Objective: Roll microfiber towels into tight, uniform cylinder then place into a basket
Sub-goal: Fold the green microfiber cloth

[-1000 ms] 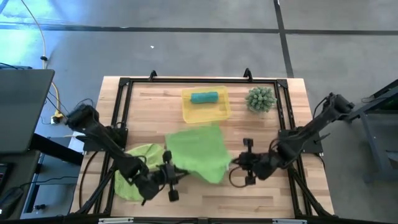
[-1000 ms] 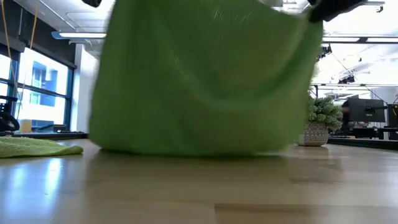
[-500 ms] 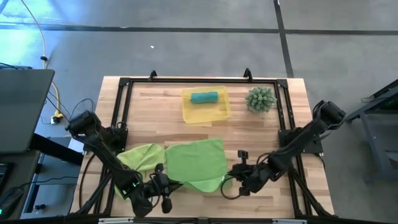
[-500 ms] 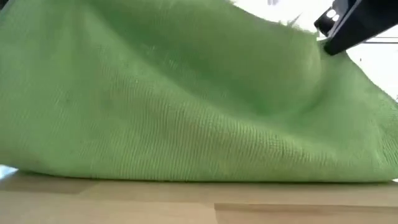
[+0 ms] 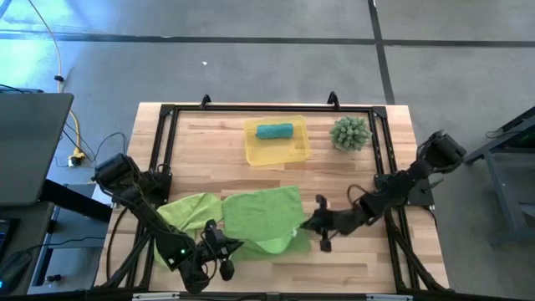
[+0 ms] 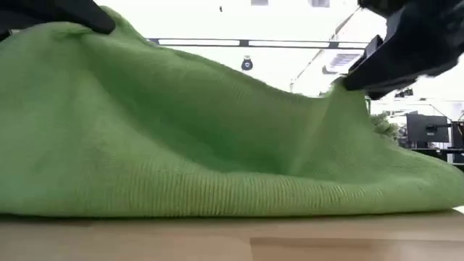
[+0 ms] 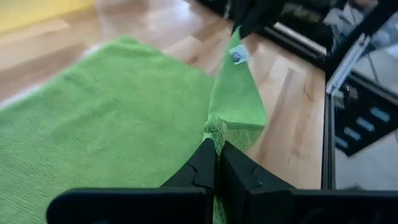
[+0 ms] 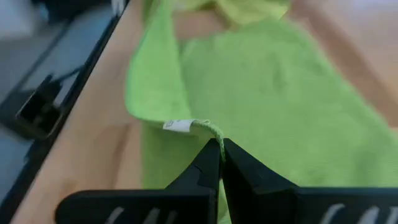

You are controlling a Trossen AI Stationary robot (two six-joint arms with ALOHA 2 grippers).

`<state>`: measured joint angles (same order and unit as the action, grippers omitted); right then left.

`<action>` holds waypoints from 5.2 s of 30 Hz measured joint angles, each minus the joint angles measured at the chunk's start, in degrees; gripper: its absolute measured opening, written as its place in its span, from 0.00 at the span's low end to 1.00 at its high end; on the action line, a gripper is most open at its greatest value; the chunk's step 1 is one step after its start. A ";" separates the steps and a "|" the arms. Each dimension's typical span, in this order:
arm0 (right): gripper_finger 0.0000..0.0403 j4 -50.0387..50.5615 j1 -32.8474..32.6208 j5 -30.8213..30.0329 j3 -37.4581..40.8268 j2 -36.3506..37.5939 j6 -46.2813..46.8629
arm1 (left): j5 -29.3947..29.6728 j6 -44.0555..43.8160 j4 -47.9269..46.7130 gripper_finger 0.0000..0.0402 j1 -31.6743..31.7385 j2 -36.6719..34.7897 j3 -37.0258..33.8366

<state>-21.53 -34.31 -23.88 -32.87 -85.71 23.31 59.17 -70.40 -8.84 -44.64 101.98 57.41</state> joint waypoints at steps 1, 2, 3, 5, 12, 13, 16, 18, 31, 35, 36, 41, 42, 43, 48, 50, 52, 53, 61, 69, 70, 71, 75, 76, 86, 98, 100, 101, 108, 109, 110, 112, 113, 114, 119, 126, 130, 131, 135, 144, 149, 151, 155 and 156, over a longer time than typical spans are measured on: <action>0.00 -4.74 0.50 -0.70 2.82 0.68 -0.81 | 0.66 -1.04 -0.62 0.00 0.37 -0.05 0.02; 0.00 -9.68 1.29 -1.10 5.10 0.98 -1.33 | 1.19 -2.71 -2.15 0.00 0.82 -0.05 0.02; 0.00 -13.67 2.13 -1.06 6.87 1.22 -1.69 | 1.62 -5.03 -4.11 0.00 1.41 -0.05 -0.01; 0.00 -16.25 4.09 -0.77 9.08 1.83 -1.89 | 1.90 -11.15 -8.48 0.00 2.92 -0.05 0.01; 0.00 -7.42 11.19 2.77 8.47 1.31 1.16 | -5.61 -29.83 -23.65 0.00 7.02 0.02 -0.05; 0.00 -7.37 11.89 3.32 8.47 1.23 1.20 | -6.30 -30.67 -24.63 0.00 7.29 0.02 -0.03; 0.00 -6.47 13.76 4.41 8.49 0.80 1.90 | -6.45 -32.67 -28.39 0.00 7.78 0.02 -0.03; 0.00 -6.46 15.22 5.30 8.47 0.46 3.43 | -5.92 -34.55 -31.42 0.00 8.25 0.04 -0.03; 0.00 -4.82 20.85 17.17 8.49 0.37 11.27 | -12.37 -32.82 -35.90 0.00 11.76 0.04 -0.03; 0.00 -4.84 20.82 18.08 8.49 0.37 10.37 | -10.17 -32.49 -35.95 0.00 11.37 0.04 -0.03; 0.00 -4.82 20.83 17.21 8.49 0.37 9.69 | -9.11 -32.42 -36.20 0.00 11.22 0.04 -0.03; 0.00 -5.59 21.79 9.47 8.49 0.37 4.37 | -6.82 -29.41 -37.61 0.00 12.06 0.04 -0.03; 0.00 -5.91 22.17 9.49 8.49 0.37 3.82 | -6.81 -29.02 -37.76 0.00 12.29 0.04 -0.03; 0.00 -6.06 22.55 10.02 8.49 0.37 3.79 | -6.75 -28.77 -37.81 0.00 12.53 0.04 -0.03; 0.00 -5.64 23.11 11.04 8.49 0.37 6.45 | -8.40 -26.99 -38.16 0.00 13.13 0.04 -0.03; 0.00 -5.21 23.09 11.08 8.49 0.37 7.68 | -9.32 -26.96 -38.80 0.00 13.13 0.04 -0.03; 0.00 -5.37 23.09 11.08 8.49 0.27 8.24 | -9.47 -28.06 -39.88 0.00 13.13 0.04 -0.03; 0.00 -5.50 23.09 11.08 8.49 0.17 8.30 | -9.53 -28.88 -40.46 0.00 13.13 0.04 -0.03; 0.00 -13.90 23.99 10.43 8.45 -3.50 4.80 | -10.28 -30.91 -42.91 0.00 13.09 0.04 -0.03; 0.00 -15.13 26.53 10.52 8.45 -9.10 4.13 | -10.32 -31.40 -43.51 0.00 13.07 0.04 -0.01; 0.00 -15.13 26.87 10.51 8.45 -9.44 4.11 | -9.44 -31.44 -43.93 0.00 13.07 0.04 -0.01; 0.00 -15.08 27.14 10.52 8.45 -9.65 4.06 | -8.49 -31.42 -44.35 0.00 13.07 0.04 -0.01; 0.00 -14.94 27.98 9.79 8.45 -9.67 3.20 | -6.52 -30.37 -45.36 0.00 13.26 0.04 0.02; 0.00 -14.99 28.15 9.43 8.45 -9.67 2.52 | -6.47 -29.91 -45.62 0.00 13.45 0.04 0.02; 0.00 -13.45 28.84 10.46 8.45 -9.67 -0.55 | -7.40 -26.42 -44.78 0.00 15.14 0.54 -0.01; 0.38 -12.81 29.08 10.54 5.73 -8.65 -8.81 | -7.60 -25.37 -44.72 0.00 15.19 0.54 -0.01; 0.42 -11.12 28.61 10.56 4.54 -7.79 -8.72 | -7.60 -25.37 -44.59 0.00 15.19 0.54 -0.01; 0.43 -10.33 28.25 10.56 3.90 -7.47 -8.41 | -7.60 -25.22 -44.53 0.00 15.19 0.54 -0.01; 0.41 -9.16 24.03 10.65 2.15 -9.26 -6.28 | -8.08 -19.14 -43.51 0.00 16.52 0.50 -0.01; 0.40 -9.22 23.61 10.36 2.13 -10.05 -5.53 | -8.06 -17.85 -43.46 0.00 16.87 0.50 -0.05; 0.40 -8.97 23.30 10.23 2.14 -10.85 -5.00 | -8.06 -16.62 -43.41 0.00 17.26 0.50 -0.07; 0.38 -9.17 22.97 10.13 2.15 -12.50 -3.77 | -8.11 -14.43 -43.42 0.00 17.99 0.48 -0.09; 0.38 -9.47 22.94 10.03 2.15 -13.16 -3.29 | -8.41 -13.51 -43.38 0.00 18.38 0.48 -0.09; 0.37 -9.51 22.94 9.98 2.15 -13.69 -2.72 | -8.96 -13.11 -43.36 0.00 18.71 0.48 -0.09; 0.36 -9.31 23.18 9.18 2.09 -15.81 -2.74 | -14.18 -13.43 -43.24 0.02 19.97 0.48 -0.10; 0.36 -7.49 23.42 6.41 2.00 -16.09 -3.82 | -17.46 -13.39 -43.44 0.21 20.00 0.48 -0.12; 0.36 -7.17 23.42 6.44 2.00 -16.09 -4.18 | -17.53 -13.37 -45.29 0.34 20.00 0.48 -0.12; 0.36 -7.07 23.42 6.44 2.00 -16.09 -4.29 | -17.57 -13.37 -45.24 0.36 20.00 0.48 -0.10; 0.36 -5.90 23.42 5.38 2.00 -16.09 -5.89 | -19.55 -9.47 -43.79 0.39 19.25 0.46 1.52; 0.36 -5.45 23.44 -1.25 2.11 -16.16 -16.97 | -28.94 10.50 -27.03 0.35 16.62 0.43 2.27; 0.36 -4.37 23.44 -6.51 2.26 -15.13 -22.16 | -29.07 14.74 -21.46 0.34 16.34 0.43 1.08; 0.36 -3.24 23.46 -6.53 2.42 -13.32 -21.59 | -29.30 15.61 -18.71 0.34 16.58 0.43 -0.64; 0.36 -2.37 23.09 -4.28 2.28 -6.41 -15.96 | -31.96 15.67 -13.27 0.34 17.33 0.46 -3.86; 0.36 -1.38 23.05 -2.99 2.30 -4.99 -13.15 | -31.93 15.28 -12.52 0.34 17.35 0.46 -4.31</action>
<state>-22.91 -11.27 -26.87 -30.57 -90.70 10.16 27.24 -55.12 -21.37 -27.29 102.43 53.11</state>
